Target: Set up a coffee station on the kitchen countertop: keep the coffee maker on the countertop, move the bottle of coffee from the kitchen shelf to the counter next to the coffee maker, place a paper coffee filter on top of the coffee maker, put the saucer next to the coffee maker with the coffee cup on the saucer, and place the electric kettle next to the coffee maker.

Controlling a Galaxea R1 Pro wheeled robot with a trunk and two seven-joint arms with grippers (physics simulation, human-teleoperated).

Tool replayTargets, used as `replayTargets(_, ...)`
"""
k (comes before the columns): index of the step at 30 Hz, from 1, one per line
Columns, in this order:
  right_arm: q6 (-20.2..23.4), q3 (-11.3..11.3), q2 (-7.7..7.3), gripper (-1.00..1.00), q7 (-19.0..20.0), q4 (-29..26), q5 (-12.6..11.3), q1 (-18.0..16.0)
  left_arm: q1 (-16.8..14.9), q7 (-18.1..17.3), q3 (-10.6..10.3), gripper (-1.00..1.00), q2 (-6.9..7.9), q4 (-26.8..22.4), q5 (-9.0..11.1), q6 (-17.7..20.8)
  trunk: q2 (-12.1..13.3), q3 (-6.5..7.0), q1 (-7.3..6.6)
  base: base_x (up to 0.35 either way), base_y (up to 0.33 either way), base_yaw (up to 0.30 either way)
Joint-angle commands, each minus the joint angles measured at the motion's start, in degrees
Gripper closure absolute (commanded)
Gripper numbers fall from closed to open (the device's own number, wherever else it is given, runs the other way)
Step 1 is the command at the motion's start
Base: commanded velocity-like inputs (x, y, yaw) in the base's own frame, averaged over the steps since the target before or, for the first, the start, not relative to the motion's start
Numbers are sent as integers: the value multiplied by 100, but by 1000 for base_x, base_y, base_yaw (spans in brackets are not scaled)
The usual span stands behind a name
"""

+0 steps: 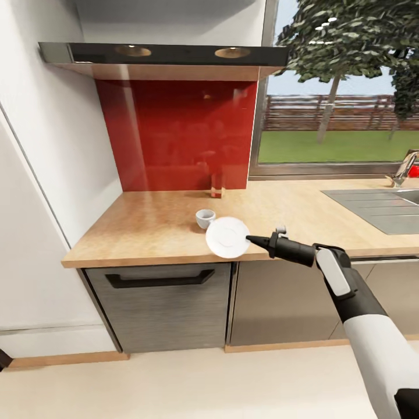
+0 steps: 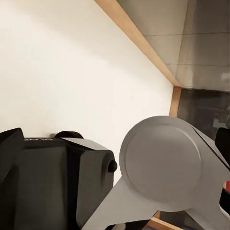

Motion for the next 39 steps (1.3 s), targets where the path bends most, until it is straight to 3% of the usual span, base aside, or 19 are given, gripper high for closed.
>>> replayTargets(1,23,6,-5,100,36,-29,-8,2,-2,-20,-48,-100,2,-3,52,60,-3,-5,0,0,0,0)
replayTargets(9,21,22,-3,100,51,-156,-2,57,-2,-20,-48,-100,2,-3,52,60,-3,-5,0,0,0,0)
replayTargets(17,18,22,-2,100,52,-169,-1,72,-2,-20,-55,-100,2,-3,52,60,318,138,-176,0,0,0)
replayTargets(22,17,18,-2,100,59,-171,-1,80,-2,-20,-56,-100,2,-3,52,60,318,138,-176,0,0,-34)
replayTargets(39,18,17,-2,100,65,-170,-10,83,-2,-16,-56,-100,-7,-3,52,62,318,138,-176,0,0,-245)
